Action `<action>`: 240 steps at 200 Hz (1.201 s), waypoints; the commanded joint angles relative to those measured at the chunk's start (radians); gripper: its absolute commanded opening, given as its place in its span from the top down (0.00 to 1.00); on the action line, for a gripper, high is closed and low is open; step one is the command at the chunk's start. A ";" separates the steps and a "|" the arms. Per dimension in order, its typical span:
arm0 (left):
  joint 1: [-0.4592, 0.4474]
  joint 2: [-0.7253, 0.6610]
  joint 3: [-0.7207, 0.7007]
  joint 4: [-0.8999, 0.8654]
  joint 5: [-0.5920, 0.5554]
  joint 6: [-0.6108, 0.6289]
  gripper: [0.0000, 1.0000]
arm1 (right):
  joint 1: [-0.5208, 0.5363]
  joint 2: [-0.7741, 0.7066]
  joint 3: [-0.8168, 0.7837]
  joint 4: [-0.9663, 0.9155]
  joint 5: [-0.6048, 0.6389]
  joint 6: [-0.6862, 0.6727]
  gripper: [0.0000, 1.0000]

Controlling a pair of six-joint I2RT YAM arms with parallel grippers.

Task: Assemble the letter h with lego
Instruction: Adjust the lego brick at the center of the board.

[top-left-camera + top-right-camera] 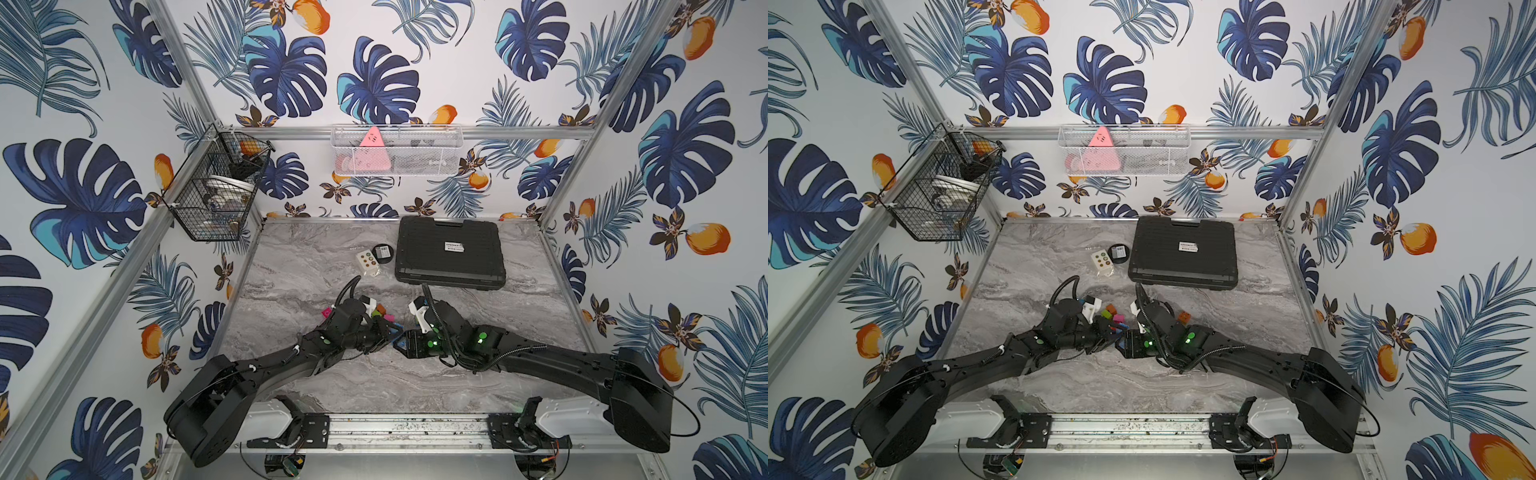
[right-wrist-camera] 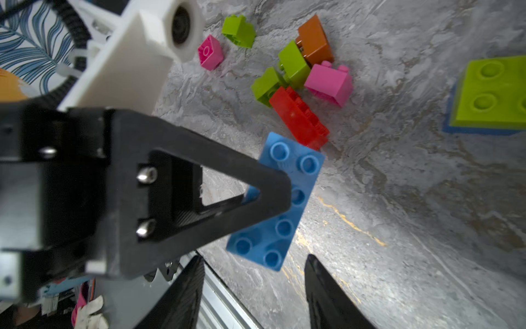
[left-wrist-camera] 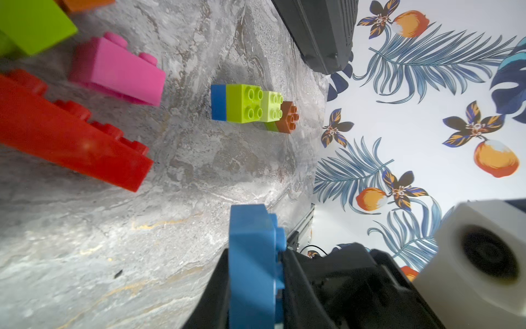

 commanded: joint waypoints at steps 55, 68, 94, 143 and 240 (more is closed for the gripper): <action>0.001 0.020 -0.015 0.120 0.048 -0.082 0.75 | 0.008 0.065 0.040 0.059 0.067 0.081 0.56; 0.001 0.027 -0.020 0.141 0.054 -0.087 0.73 | 0.007 0.075 0.043 0.056 0.069 0.084 0.60; 0.008 0.038 -0.026 0.155 0.070 -0.080 0.63 | 0.009 0.083 0.038 -0.008 0.106 0.071 0.68; 0.071 -0.039 0.047 -0.226 -0.131 0.182 0.24 | 0.008 0.063 -0.059 -0.161 0.239 0.017 0.69; 0.071 -0.061 0.121 -0.604 -0.718 0.391 0.19 | -0.005 0.112 0.016 -0.334 0.346 -0.068 0.43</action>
